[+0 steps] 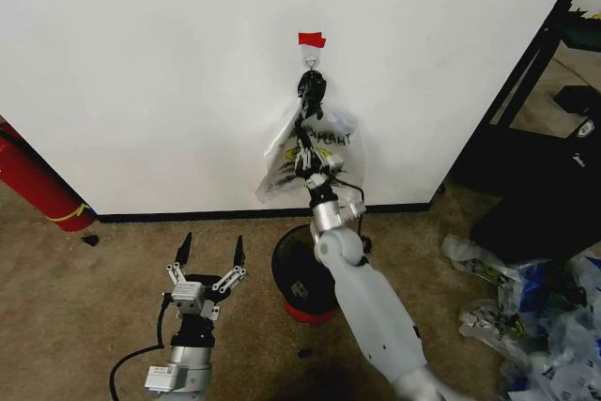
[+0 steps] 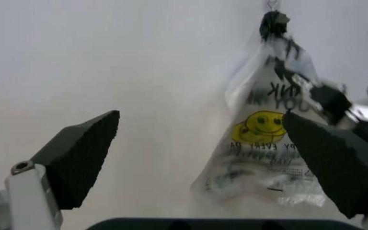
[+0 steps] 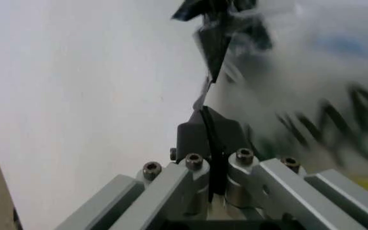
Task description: Pick up the garbage bag from the wall and place it over the trash bin.
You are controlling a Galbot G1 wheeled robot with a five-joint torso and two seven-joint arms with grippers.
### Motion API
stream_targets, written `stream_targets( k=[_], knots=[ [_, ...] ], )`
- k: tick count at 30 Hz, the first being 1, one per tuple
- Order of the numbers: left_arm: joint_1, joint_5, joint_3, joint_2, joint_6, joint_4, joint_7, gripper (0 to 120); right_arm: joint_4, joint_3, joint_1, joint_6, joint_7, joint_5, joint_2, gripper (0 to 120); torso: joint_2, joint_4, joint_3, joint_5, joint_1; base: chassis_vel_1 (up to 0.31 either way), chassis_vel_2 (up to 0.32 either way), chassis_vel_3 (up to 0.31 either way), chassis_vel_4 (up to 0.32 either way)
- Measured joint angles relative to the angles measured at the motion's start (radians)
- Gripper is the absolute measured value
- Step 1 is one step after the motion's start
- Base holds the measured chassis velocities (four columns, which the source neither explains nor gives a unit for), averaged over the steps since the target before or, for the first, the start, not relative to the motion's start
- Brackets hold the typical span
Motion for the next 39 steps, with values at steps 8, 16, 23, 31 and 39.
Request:
stream_targets(
  k=[8,16,23,31,39],
  knots=[
    [0.002,-0.005,0.0,0.006,-0.002,-0.007,-0.002,100,0.094,0.043,-0.168,0.021,-0.069,-0.028,-0.083,0,0.0,0.0,0.0,0.0002,0.0,0.0,0.0,0.0,0.0],
    [-0.001,0.003,0.02,0.003,-0.002,-0.006,0.0,100,0.15,0.092,-0.317,0.069,-0.14,-0.041,-0.145,0,0.0,-0.0001,0.0,0.0001,0.0,0.0,0.0,0.0,0.0],
    [-0.002,0.011,0.028,-0.001,-0.007,0.002,0.002,100,0.179,0.088,-0.319,0.083,-0.118,-0.019,-0.157,0,0.0,-0.0001,0.0,0.0,0.0,0.0,0.0,0.0,0.0],
    [0.01,0.015,0.017,0.006,-0.01,-0.001,0.003,100,0.146,0.016,-0.173,0.052,-0.05,0.036,-0.1,27,0.0,0.0002,0.0,-0.0001,0.0,0.0,0.0,0.0,0.0],
    [0.004,0.014,0.009,0.004,-0.007,0.008,0.002,100,0.059,-0.055,-0.032,0.014,0.03,0.138,-0.029,54,0.0,0.0002,0.0,-0.0005,0.0,0.0,0.0,0.0,0.0]
  ],
)
